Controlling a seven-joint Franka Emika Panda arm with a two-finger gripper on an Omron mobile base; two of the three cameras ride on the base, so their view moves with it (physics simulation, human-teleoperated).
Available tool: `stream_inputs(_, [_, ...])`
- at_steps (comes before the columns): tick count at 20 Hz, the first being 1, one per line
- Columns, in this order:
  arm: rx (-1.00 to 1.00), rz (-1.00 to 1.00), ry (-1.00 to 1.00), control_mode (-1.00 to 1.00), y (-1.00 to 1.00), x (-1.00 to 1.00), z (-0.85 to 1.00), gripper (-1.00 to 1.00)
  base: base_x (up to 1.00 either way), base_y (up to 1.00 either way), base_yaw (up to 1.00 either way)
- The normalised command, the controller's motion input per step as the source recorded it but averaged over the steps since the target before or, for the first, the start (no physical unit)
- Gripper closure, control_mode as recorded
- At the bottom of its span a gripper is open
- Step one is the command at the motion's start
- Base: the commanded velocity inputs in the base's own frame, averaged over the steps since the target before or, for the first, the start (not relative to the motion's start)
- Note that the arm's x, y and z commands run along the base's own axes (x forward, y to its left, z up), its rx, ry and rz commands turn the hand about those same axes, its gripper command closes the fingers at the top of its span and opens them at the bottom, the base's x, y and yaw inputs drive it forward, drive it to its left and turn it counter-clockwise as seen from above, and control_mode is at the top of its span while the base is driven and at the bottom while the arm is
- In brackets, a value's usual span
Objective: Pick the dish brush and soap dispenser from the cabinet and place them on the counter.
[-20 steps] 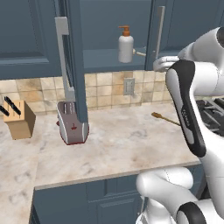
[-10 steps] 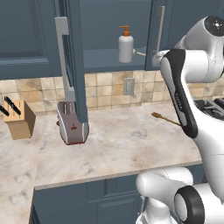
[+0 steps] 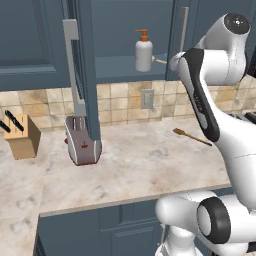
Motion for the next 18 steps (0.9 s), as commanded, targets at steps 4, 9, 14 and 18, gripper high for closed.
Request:
stream_inputs(4, [0.0,0.0,0.0,-1.0,-0.05,0.4,0.01,-1.0,0.0,0.0,0.0])
stream_inputs(9, [0.0,0.0,0.0,-1.0,-0.02,0.42,0.0,-1.0,0.0,0.0,0.0])
stream_inputs(14, [0.0,-0.01,0.0,-1.0,0.0,0.48,0.0,-1.0,0.0,0.0,0.0])
stream_inputs(18, [0.0,-0.02,0.0,-1.0,-0.01,0.55,0.0,-1.0,0.0,0.0,0.0])
